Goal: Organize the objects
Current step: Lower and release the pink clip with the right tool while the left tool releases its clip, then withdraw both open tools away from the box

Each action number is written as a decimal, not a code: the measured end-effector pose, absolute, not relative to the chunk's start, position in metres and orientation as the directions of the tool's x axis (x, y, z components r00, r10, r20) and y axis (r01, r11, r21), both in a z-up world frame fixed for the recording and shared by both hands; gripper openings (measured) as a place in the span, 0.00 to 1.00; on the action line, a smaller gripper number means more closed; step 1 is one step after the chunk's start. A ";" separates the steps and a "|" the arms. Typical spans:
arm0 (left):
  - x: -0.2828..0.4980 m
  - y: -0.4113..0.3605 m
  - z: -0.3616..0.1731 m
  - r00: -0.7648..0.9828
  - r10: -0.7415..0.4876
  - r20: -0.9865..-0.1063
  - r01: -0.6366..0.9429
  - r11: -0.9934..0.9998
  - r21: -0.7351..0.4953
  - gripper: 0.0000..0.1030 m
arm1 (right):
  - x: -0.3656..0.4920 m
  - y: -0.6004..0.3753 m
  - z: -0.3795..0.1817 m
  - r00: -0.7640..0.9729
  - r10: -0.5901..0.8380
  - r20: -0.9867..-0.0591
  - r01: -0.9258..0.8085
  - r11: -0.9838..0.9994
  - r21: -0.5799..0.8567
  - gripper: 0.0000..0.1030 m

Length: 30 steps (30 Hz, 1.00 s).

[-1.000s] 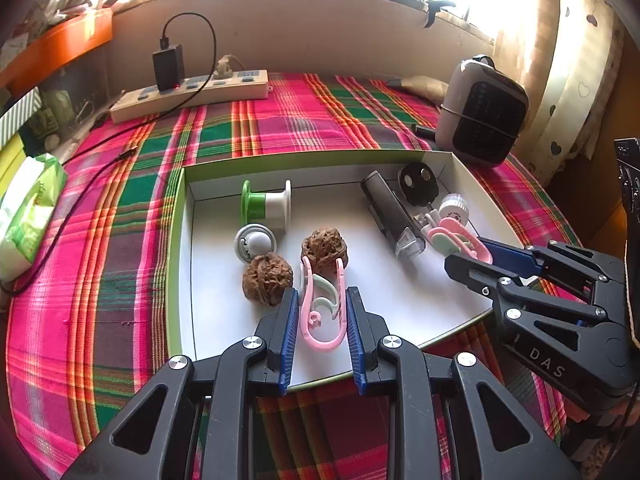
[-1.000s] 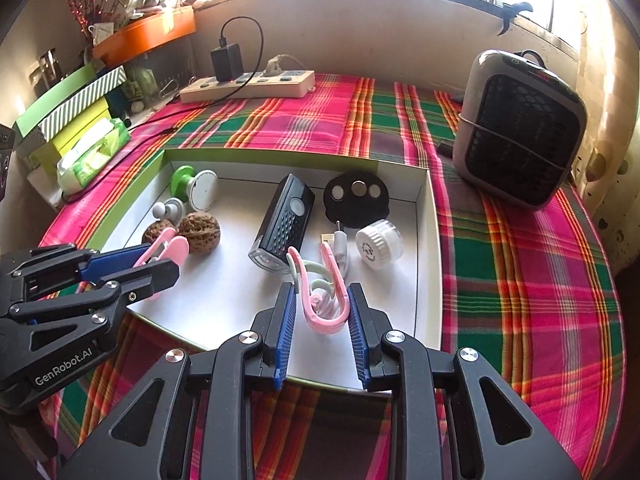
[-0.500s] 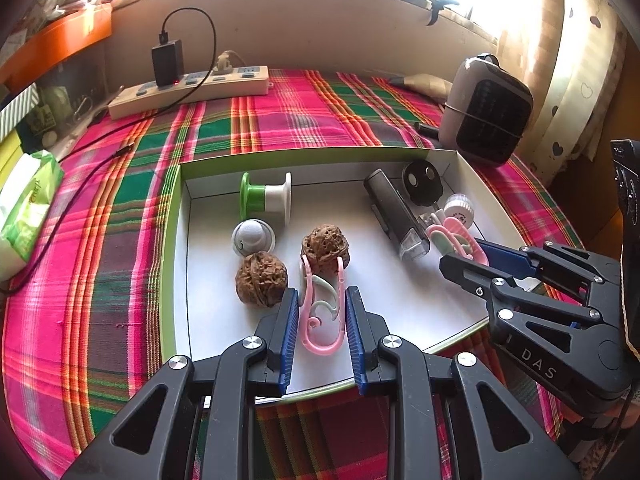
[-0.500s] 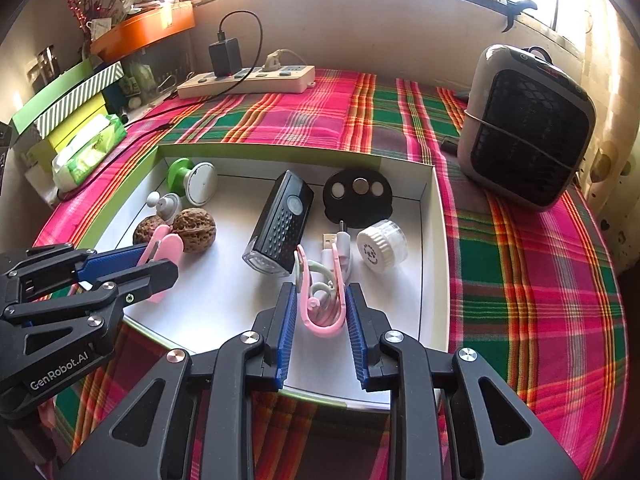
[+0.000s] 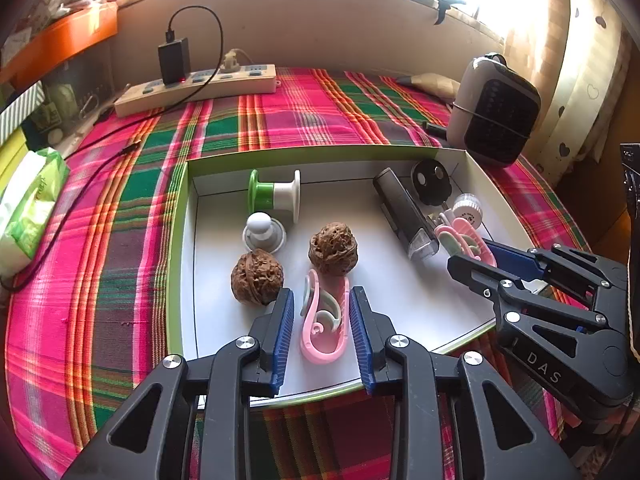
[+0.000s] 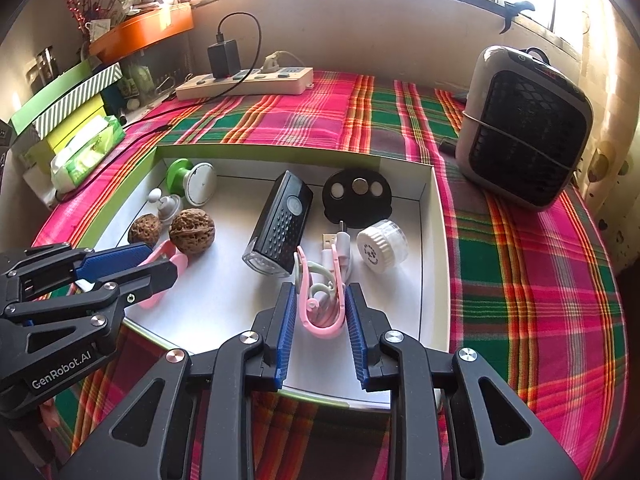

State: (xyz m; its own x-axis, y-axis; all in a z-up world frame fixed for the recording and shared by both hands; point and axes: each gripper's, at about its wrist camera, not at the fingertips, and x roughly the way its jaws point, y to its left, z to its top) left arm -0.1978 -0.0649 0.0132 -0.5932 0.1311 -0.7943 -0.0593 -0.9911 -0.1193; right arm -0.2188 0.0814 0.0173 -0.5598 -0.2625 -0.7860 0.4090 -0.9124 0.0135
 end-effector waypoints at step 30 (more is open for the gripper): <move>-0.173 -0.061 0.030 -0.640 0.064 -0.766 -0.030 -0.998 -0.058 0.31 | -0.195 0.085 0.033 -0.611 -0.259 -0.748 0.365 -0.931 0.024 0.42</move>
State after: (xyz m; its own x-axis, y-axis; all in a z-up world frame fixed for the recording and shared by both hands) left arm -0.1730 -0.0608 0.0303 -0.6399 0.0637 -0.7658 -0.0296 -0.9979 -0.0583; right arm -0.1954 0.0854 0.0331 -0.6110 -0.2594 -0.7479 0.3654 -0.9305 0.0242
